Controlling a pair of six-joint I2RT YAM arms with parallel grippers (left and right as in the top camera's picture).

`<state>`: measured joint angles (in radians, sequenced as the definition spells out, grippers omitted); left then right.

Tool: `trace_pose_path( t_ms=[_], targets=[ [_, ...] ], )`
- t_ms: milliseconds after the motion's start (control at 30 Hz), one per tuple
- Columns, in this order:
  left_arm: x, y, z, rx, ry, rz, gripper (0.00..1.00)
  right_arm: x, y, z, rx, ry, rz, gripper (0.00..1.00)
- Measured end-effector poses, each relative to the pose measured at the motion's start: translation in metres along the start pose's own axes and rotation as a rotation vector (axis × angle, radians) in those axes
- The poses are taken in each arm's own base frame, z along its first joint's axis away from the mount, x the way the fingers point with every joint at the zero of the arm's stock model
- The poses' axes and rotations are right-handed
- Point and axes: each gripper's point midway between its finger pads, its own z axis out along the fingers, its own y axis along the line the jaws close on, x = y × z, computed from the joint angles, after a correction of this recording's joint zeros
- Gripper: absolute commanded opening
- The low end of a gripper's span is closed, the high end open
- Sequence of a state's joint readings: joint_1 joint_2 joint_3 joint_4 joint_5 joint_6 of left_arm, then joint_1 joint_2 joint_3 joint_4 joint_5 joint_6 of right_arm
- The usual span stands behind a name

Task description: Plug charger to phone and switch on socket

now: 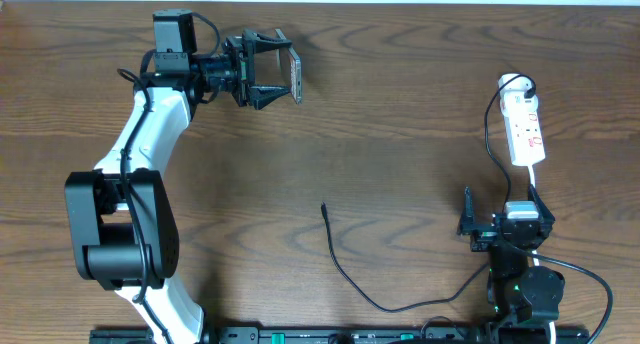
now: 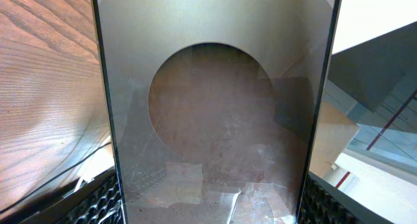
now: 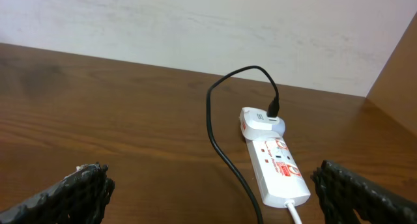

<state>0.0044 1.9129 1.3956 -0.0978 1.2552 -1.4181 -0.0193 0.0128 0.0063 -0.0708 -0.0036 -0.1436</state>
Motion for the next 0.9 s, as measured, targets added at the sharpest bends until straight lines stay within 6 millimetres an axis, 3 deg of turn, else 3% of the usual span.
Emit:
trace_pose_path(
  t_ms=[900],
  targets=[
    [0.0023, -0.0003, 0.0, 0.001, 0.013, -0.072, 0.07, 0.0, 0.0, 0.0, 0.0, 0.0, 0.0, 0.99]
  ],
)
